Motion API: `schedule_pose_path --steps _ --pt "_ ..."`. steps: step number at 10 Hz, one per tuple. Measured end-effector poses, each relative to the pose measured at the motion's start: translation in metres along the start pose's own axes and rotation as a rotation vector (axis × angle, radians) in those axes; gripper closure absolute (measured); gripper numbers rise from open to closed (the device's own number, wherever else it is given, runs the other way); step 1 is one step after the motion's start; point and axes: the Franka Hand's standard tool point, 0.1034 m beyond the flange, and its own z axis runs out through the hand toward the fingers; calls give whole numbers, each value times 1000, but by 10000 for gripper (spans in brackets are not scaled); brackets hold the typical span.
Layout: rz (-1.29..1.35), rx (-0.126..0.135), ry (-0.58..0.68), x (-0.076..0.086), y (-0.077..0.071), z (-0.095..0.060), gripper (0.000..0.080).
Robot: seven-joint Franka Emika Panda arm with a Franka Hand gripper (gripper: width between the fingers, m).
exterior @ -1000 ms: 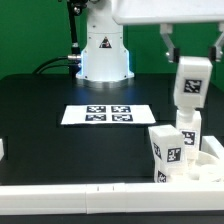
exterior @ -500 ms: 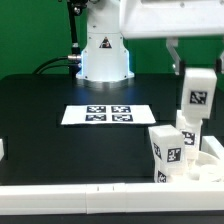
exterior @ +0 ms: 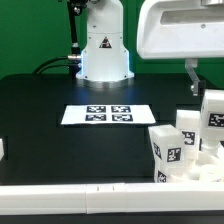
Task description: Assemble stool
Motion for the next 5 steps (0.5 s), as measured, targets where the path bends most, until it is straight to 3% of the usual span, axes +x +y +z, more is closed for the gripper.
schedule_pose_path --steps 2,5 --pt "4 -3 0 -1 0 3 469" --pt "8 -20 1 -11 -6 21 469"
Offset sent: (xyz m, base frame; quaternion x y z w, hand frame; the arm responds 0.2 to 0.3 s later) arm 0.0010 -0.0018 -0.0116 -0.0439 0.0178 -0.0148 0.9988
